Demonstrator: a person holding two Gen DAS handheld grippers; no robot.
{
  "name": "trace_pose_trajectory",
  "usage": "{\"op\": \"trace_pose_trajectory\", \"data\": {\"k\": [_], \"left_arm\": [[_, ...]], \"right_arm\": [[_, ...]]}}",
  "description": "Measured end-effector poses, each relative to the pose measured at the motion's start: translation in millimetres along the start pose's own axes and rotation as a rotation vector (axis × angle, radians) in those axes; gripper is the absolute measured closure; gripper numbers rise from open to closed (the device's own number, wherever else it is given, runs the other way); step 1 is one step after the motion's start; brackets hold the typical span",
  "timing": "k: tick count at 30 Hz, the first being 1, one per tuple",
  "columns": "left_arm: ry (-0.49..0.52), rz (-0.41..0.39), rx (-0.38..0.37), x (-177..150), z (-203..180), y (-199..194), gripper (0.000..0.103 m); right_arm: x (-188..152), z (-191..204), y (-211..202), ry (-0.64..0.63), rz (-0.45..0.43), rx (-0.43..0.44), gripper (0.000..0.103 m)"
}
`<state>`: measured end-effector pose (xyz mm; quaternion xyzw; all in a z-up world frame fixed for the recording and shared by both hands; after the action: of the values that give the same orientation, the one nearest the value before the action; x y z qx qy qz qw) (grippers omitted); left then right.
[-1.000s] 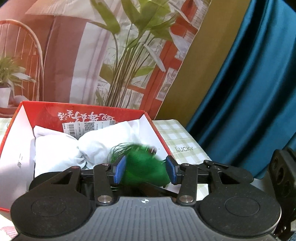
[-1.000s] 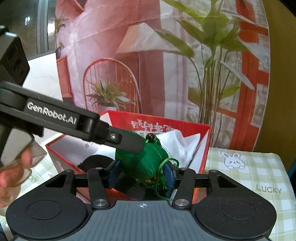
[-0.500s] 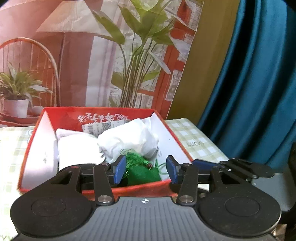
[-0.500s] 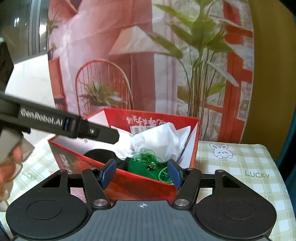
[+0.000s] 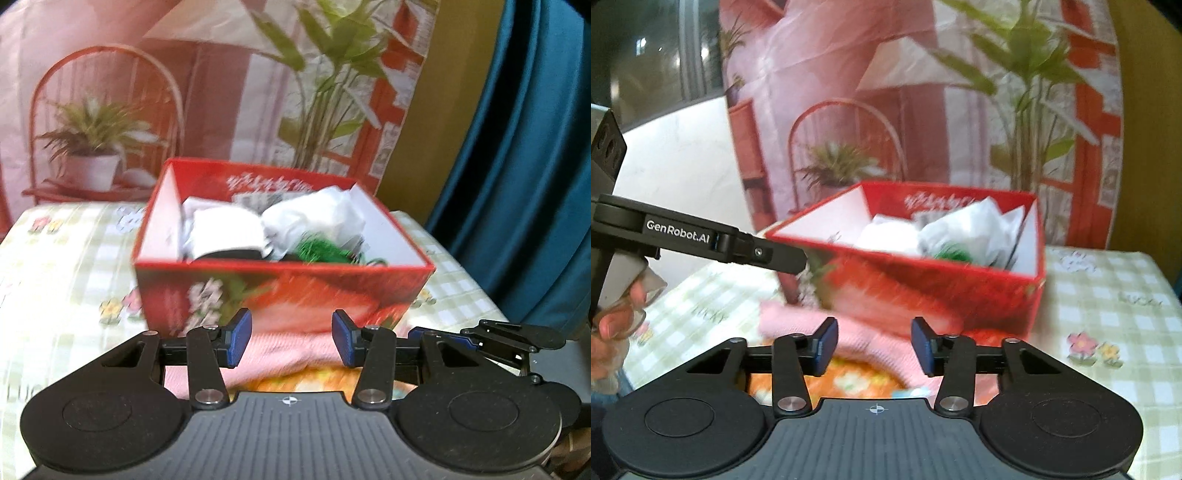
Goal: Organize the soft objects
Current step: 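Withdraw the right tool and reach toward the crumpled white plastic bag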
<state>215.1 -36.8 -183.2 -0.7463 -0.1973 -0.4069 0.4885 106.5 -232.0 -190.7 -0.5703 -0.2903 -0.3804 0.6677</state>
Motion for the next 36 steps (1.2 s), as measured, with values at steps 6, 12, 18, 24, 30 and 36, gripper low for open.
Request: {"op": "trace_pose_trajectory", "data": {"k": [6,12,18,24,30,36], "left_arm": [[-0.059,0.008,0.053,-32.7,17.7,-8.6,0.053],[-0.174,0.053,0.050,-62.4,34.7,-9.8,0.054],[-0.234,0.052,0.101,-66.4,49.8,-19.7,0.053],[-0.239,0.073,0.135,-77.9,57.4,-26.4,0.053],[-0.230,0.088,0.138,-85.5,55.8,-29.8,0.052],[-0.211,0.128,0.127,-92.5,52.0,-22.3,0.047]], "right_arm": [[-21.4,19.4,4.1,-0.030,0.075,0.021,0.076],[-38.0,32.5,4.5,-0.046,0.132,0.026,0.084],[-43.0,39.3,-5.0,-0.071,0.152,0.038,0.082],[-54.6,41.7,-7.7,-0.067,0.199,0.052,0.080],[-63.2,43.8,-6.0,-0.059,0.230,0.059,0.079],[-64.3,32.0,-5.0,-0.040,0.178,-0.009,0.079]]}}
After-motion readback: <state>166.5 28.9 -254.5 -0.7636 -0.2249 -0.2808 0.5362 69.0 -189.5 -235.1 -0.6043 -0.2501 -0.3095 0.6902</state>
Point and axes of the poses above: each gripper's, at about its wrist camera, not at the fingertips, and y roughly the way its jaws point, z to its left, x to its top, the point moved 4 cm from there along y, roughly the way its jaws point, and after that the axes turned 1 degree about -y, right-handed, at the moved point
